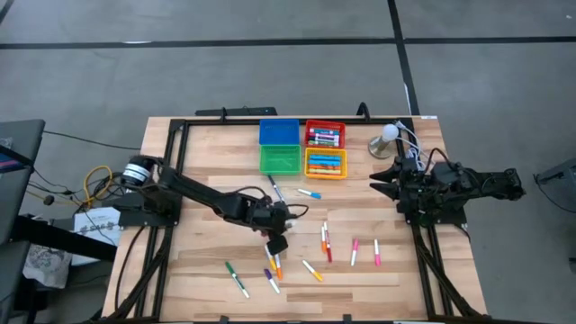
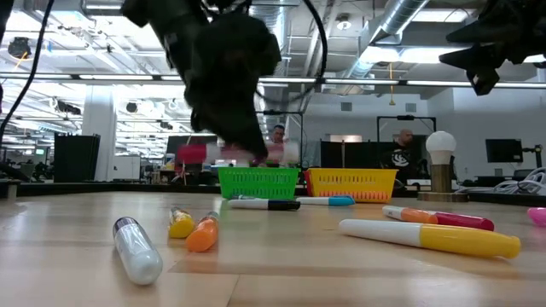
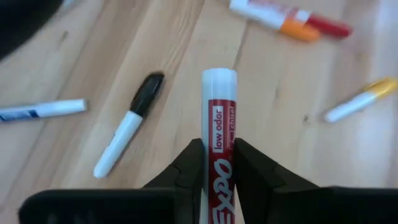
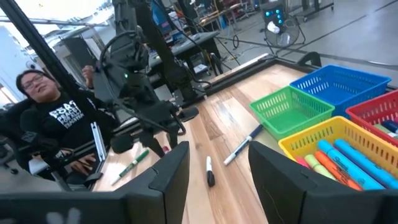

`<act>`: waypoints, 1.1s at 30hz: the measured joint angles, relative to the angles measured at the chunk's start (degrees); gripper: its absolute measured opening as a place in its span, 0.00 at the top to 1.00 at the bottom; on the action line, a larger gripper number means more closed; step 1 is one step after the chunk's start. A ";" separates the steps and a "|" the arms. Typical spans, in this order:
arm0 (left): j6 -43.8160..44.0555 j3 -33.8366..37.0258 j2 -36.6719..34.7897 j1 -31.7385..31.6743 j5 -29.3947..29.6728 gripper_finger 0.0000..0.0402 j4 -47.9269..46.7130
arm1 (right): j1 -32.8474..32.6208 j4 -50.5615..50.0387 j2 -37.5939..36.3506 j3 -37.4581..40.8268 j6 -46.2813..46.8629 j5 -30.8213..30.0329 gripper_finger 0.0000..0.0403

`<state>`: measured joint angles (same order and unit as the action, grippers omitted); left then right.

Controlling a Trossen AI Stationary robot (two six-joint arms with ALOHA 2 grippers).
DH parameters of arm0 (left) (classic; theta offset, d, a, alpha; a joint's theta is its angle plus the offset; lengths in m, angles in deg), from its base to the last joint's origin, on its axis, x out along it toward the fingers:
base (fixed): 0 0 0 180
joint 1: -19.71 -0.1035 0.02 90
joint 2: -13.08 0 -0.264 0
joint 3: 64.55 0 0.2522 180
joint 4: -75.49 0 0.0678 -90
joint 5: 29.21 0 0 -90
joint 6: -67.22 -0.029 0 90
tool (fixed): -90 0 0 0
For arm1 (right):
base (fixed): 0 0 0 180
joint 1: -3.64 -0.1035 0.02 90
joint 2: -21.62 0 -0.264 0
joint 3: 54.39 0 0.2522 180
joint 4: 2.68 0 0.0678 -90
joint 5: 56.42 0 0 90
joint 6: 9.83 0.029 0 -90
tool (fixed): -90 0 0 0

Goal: Pick & Place Markers
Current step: Put the large red marker pen into the red bin

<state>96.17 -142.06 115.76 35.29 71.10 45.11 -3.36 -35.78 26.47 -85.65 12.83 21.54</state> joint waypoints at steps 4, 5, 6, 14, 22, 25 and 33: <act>0.00 -0.07 -4.00 -1.27 0.28 0.84 0.95 | -0.01 2.78 -0.01 0.00 0.00 0.01 0.61; 0.00 -0.07 -5.03 -1.73 0.44 0.84 1.06 | 0.00 3.46 -0.01 0.00 -0.02 0.01 0.61; 0.00 -0.07 -5.97 -2.22 0.59 0.84 1.41 | 0.01 4.19 -0.01 0.00 -0.04 0.01 0.62; -3.12 -0.09 -11.60 -6.93 0.69 0.84 12.20 | 0.01 8.49 -0.01 0.00 -0.11 -0.39 0.63; -5.14 -0.20 -12.33 -11.21 -0.97 0.84 27.34 | 0.01 14.62 0.65 0.00 -0.11 -0.10 0.68; -5.12 -0.20 -12.33 -11.96 -1.91 0.84 29.77 | 0.01 16.95 2.45 0.00 0.76 -0.06 0.68; -4.76 -0.22 -12.31 -11.96 -2.03 0.84 37.40 | 0.01 24.43 14.49 0.00 1.38 0.07 0.58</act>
<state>91.42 -142.27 103.45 23.33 69.06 82.51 -3.35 -11.36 40.96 -85.65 14.20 21.61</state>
